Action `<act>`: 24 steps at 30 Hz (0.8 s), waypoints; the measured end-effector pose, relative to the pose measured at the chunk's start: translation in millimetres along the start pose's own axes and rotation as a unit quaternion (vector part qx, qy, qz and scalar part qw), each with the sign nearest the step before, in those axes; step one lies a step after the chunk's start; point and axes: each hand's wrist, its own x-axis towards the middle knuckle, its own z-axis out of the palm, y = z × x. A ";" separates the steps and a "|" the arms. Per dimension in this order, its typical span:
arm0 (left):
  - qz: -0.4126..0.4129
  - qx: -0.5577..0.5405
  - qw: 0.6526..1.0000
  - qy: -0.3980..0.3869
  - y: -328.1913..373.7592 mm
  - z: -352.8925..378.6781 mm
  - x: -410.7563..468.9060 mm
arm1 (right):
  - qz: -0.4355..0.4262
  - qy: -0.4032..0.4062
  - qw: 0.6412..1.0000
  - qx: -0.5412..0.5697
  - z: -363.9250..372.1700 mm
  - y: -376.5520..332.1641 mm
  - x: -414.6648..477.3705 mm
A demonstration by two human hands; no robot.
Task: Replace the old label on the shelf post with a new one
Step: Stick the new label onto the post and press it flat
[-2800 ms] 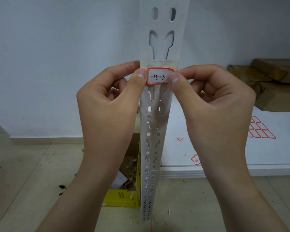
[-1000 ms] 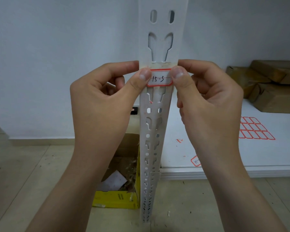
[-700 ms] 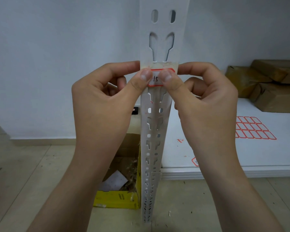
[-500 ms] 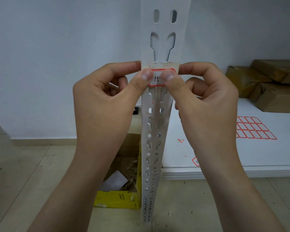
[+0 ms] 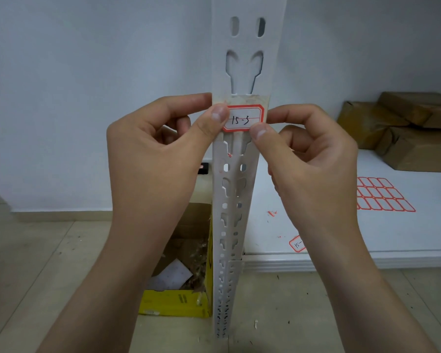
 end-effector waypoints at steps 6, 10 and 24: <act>0.004 0.006 1.000 -0.002 -1.1 -0.2 -0.1 | 0.006 0.011 1.000 0.006 2.8 -3.2 1.7; 0.008 0.015 1.000 0.000 -0.3 0.1 0.1 | 0.018 0.010 1.000 0.001 6.3 -6.9 1.3; -0.048 -0.052 0.997 0.002 -0.2 1.8 0.1 | 0.046 0.009 0.999 0.009 13.8 -12.6 0.2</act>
